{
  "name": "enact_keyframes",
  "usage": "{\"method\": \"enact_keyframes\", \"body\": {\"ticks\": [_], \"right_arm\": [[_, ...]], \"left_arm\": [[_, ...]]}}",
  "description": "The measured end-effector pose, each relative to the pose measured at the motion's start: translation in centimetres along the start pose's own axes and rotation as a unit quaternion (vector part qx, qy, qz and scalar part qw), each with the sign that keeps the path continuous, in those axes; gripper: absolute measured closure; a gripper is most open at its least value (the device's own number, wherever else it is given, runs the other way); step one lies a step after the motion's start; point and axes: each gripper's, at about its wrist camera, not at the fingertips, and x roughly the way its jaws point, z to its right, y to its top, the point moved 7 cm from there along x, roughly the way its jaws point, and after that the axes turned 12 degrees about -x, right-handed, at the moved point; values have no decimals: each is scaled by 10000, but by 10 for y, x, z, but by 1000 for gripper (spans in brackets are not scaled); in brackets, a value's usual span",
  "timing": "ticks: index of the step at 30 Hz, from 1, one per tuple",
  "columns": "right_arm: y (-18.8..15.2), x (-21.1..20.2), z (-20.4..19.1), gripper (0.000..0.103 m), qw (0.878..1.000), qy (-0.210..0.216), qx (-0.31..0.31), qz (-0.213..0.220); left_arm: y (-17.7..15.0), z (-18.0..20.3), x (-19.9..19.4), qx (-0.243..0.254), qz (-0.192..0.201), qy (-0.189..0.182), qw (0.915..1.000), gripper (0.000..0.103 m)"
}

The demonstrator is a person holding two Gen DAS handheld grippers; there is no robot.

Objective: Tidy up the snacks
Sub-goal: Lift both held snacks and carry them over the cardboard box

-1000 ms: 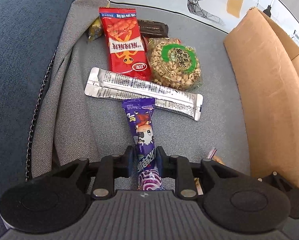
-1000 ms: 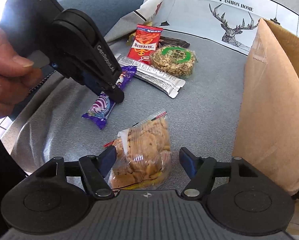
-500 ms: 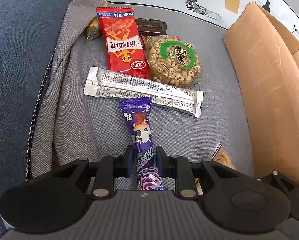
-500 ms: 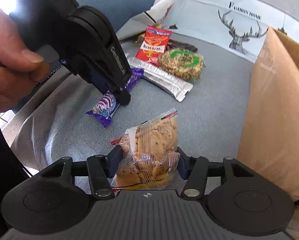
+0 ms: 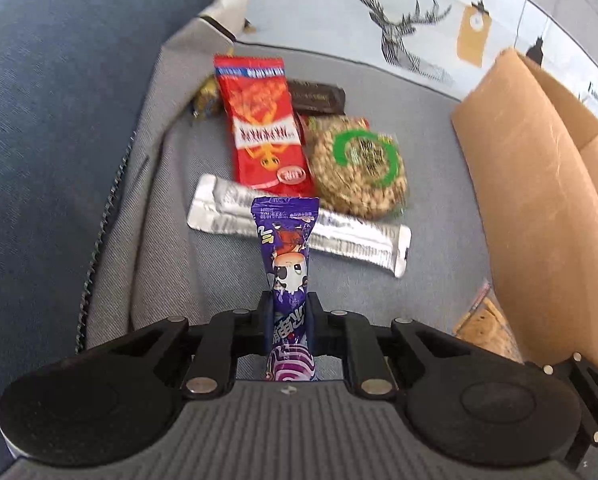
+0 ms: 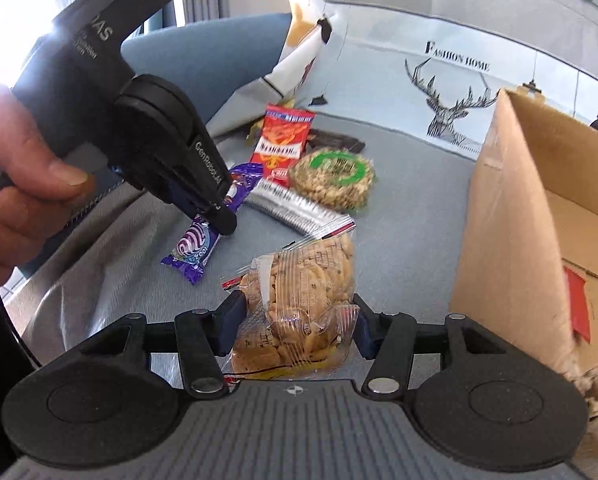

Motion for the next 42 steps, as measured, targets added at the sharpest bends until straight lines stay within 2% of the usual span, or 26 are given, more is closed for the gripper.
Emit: {"method": "enact_keyframes", "body": {"ticks": [16,31,37,42], "right_arm": [[16,-19,5,46,9981,-128,116,586],[38,-49,24,46,9928,-317,425,1075],[50,-70,41,46,9881,-448,617,1337],[61,-94,76,46,9812,-677,951,1538]], "left_arm": [[18,5,-24,-100,713,-233,9971,87],[24,16,-44,-144,1036,-391,9937,87],[25,28,-54,-100,1174,-509,9917,87],[25,42,-66,-66,1296,-637,9895,87]]}}
